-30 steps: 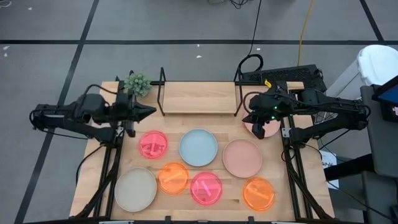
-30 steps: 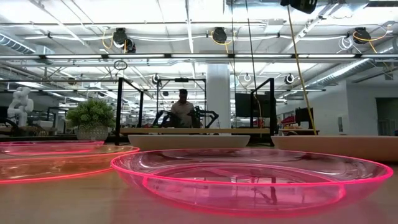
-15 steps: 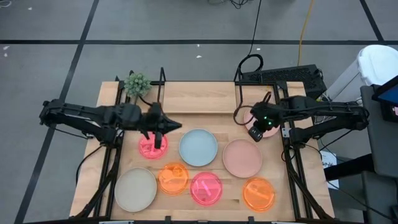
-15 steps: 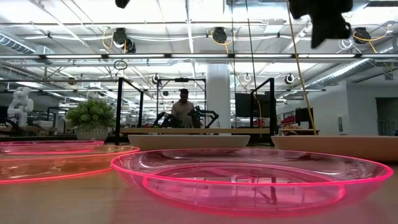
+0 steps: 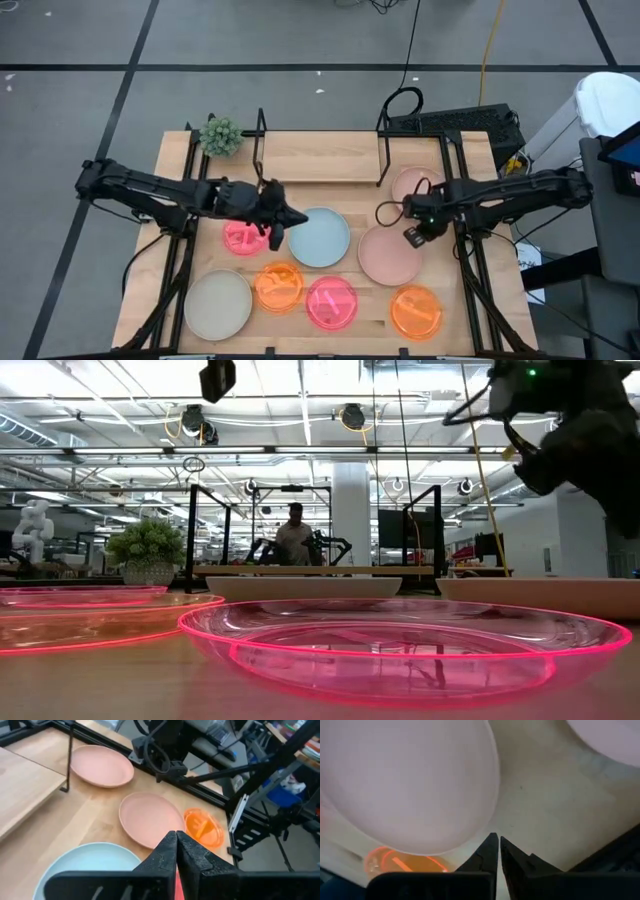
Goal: Place and stack plates onto a shelf
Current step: Put the bottom pink plate on the shelf
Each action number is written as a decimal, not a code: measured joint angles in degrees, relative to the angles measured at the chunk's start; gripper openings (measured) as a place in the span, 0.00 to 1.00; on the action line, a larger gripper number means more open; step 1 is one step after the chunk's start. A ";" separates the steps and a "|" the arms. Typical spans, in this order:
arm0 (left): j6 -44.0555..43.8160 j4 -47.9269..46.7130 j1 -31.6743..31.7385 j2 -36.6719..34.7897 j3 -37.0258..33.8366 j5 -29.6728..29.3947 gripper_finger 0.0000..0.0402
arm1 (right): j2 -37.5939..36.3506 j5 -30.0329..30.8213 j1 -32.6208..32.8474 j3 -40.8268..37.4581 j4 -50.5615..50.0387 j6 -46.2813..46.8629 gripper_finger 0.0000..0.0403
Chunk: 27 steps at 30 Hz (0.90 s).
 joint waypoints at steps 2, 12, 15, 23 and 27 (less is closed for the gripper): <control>-0.73 -0.24 -0.61 0.12 0.00 -0.01 0.07 | -0.61 0.78 1.21 -0.61 0.47 0.97 0.06; -2.91 -0.24 -3.06 0.26 0.00 -0.11 0.15 | -2.76 3.14 6.24 -0.65 1.15 8.64 0.29; -5.80 -1.99 -3.59 0.35 0.00 -0.28 0.15 | -2.76 3.40 7.20 -0.65 0.83 12.41 0.36; -7.51 -1.95 -5.05 0.35 0.00 -0.46 0.16 | -2.76 5.13 8.78 -0.65 0.66 18.27 0.50; -8.49 -1.95 -5.16 0.33 0.00 -0.67 0.16 | -2.76 8.04 8.78 -0.93 0.35 18.35 0.55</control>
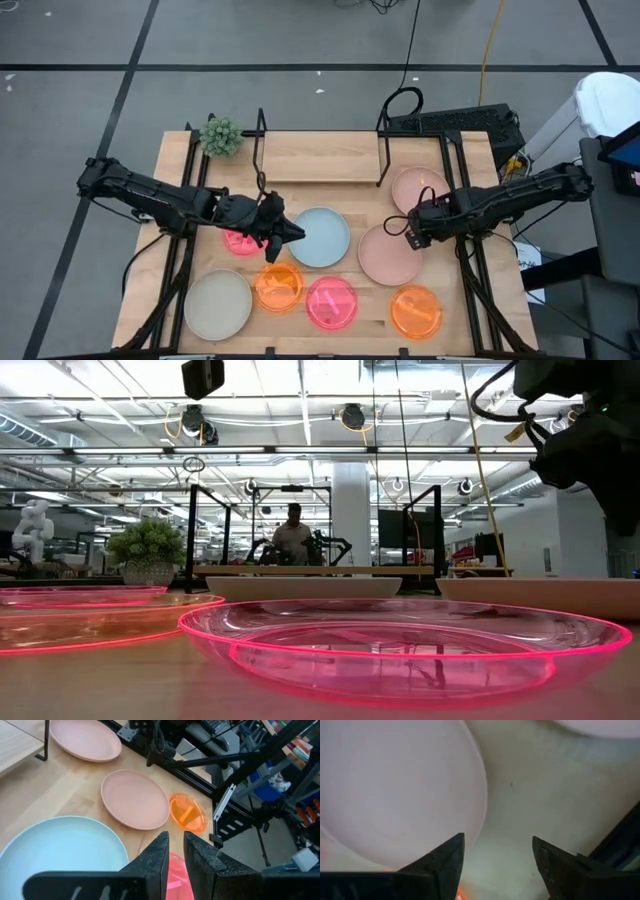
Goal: Place and stack plates onto a shelf
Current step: Put the bottom pink plate on the shelf
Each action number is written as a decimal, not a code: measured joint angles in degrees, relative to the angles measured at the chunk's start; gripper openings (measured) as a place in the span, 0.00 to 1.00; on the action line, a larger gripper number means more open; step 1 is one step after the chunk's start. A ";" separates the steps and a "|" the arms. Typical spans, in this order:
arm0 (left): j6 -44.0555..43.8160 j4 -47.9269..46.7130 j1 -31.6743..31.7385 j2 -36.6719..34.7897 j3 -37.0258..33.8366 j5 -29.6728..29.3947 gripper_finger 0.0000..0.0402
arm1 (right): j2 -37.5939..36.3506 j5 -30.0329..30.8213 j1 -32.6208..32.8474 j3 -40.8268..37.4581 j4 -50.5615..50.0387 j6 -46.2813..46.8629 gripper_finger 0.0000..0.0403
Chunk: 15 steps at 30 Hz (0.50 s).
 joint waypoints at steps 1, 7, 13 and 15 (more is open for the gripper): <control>-0.05 0.02 0.00 0.00 0.00 0.01 0.16 | 0.00 0.27 -0.01 -0.38 0.38 -0.01 0.56; -0.93 0.20 -0.21 0.00 0.00 0.01 0.16 | 0.00 0.60 -0.02 -5.57 8.82 -0.04 0.57; -1.07 0.25 -1.63 0.00 0.00 0.00 0.16 | 0.00 -2.41 -0.02 -12.20 18.68 2.02 0.52; -1.52 0.22 -2.33 0.00 0.00 -0.54 0.16 | 0.00 -3.20 -0.02 -14.15 21.83 2.78 0.49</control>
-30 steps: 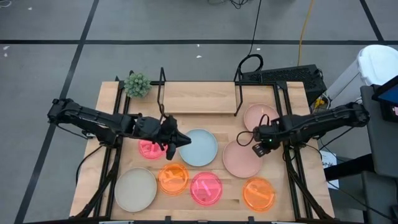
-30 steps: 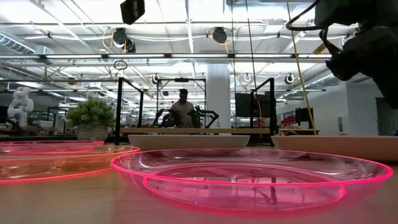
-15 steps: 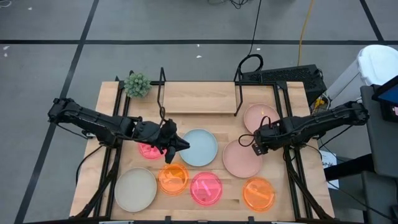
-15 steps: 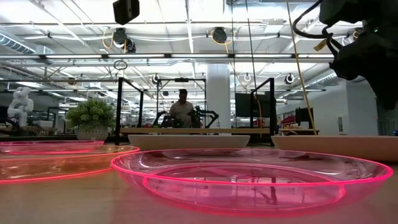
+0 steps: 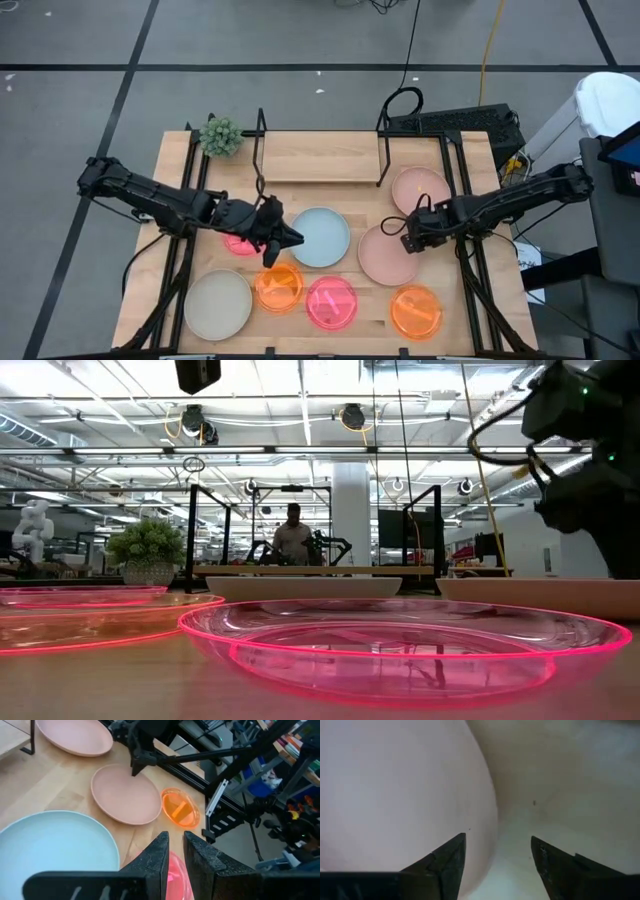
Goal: Place and stack plates onto a shelf
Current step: Put the bottom pink plate on the shelf
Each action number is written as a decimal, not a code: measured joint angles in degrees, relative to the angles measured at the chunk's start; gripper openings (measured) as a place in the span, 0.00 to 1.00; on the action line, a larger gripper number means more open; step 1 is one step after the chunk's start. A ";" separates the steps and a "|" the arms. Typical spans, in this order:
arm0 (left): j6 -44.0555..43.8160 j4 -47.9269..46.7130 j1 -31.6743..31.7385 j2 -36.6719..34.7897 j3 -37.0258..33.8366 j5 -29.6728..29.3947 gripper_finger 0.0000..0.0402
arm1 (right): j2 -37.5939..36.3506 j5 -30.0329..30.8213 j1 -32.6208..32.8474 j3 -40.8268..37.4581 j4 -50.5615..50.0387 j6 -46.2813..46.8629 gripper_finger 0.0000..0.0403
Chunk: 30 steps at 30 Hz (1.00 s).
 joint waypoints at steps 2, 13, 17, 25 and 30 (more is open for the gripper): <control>-0.35 0.00 -0.61 0.00 0.00 -0.79 0.16 | 0.00 -0.25 0.00 -2.00 3.70 0.13 0.47; -0.34 -0.13 -1.30 0.00 0.00 -1.90 0.16 | -0.07 -0.30 0.00 -4.63 8.33 1.08 0.21; 0.01 -1.06 -1.30 0.00 -0.01 -2.93 0.16 | -0.07 -0.03 -0.02 -4.63 8.41 0.90 0.11; 1.60 -3.45 -1.28 0.00 -0.02 -3.83 0.16 | -0.06 -0.03 -0.02 -4.63 9.44 0.03 0.01; 1.60 -4.80 -1.26 0.00 -0.02 -3.92 0.16 | -0.61 -0.23 -0.02 -4.74 12.77 0.25 0.01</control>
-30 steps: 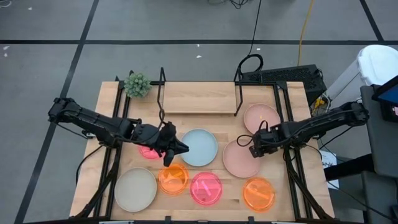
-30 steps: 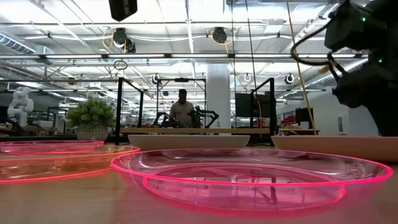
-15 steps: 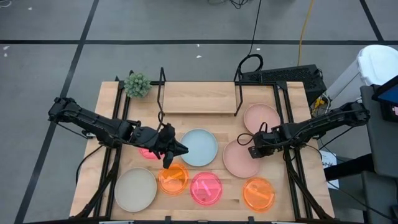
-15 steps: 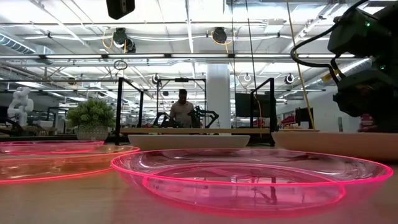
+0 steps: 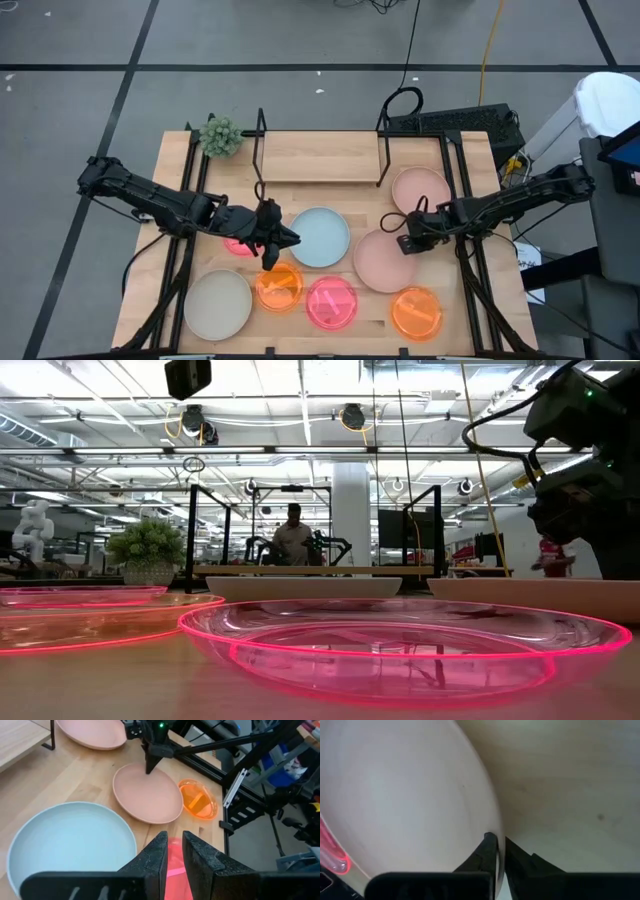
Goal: Place and stack plates onto a shelf
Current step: Put the bottom pink plate on the shelf
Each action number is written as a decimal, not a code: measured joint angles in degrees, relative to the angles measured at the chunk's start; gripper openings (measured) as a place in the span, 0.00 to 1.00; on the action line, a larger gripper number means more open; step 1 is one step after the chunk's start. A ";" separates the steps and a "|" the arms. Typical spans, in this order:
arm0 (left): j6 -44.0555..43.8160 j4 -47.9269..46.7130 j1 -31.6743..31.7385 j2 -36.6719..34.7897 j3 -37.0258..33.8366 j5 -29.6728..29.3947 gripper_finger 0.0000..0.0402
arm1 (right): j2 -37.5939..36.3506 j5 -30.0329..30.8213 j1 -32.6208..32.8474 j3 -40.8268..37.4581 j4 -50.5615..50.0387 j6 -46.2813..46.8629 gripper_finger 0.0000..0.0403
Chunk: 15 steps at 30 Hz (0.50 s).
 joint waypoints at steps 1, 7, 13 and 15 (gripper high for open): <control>0.00 -0.16 0.00 0.00 0.00 -0.01 0.16 | -0.40 -0.03 0.02 -0.02 0.69 0.58 0.01; 0.34 -1.31 0.00 0.00 0.00 -1.63 0.16 | -4.07 0.35 0.02 -0.09 3.94 4.52 0.01; 0.45 -3.27 0.00 0.00 -0.01 -4.98 0.16 | -7.23 1.44 0.02 0.86 6.63 10.28 0.00; 1.15 -3.28 0.07 0.00 -0.02 -5.43 0.16 | -7.83 3.08 0.02 2.57 6.88 10.51 0.00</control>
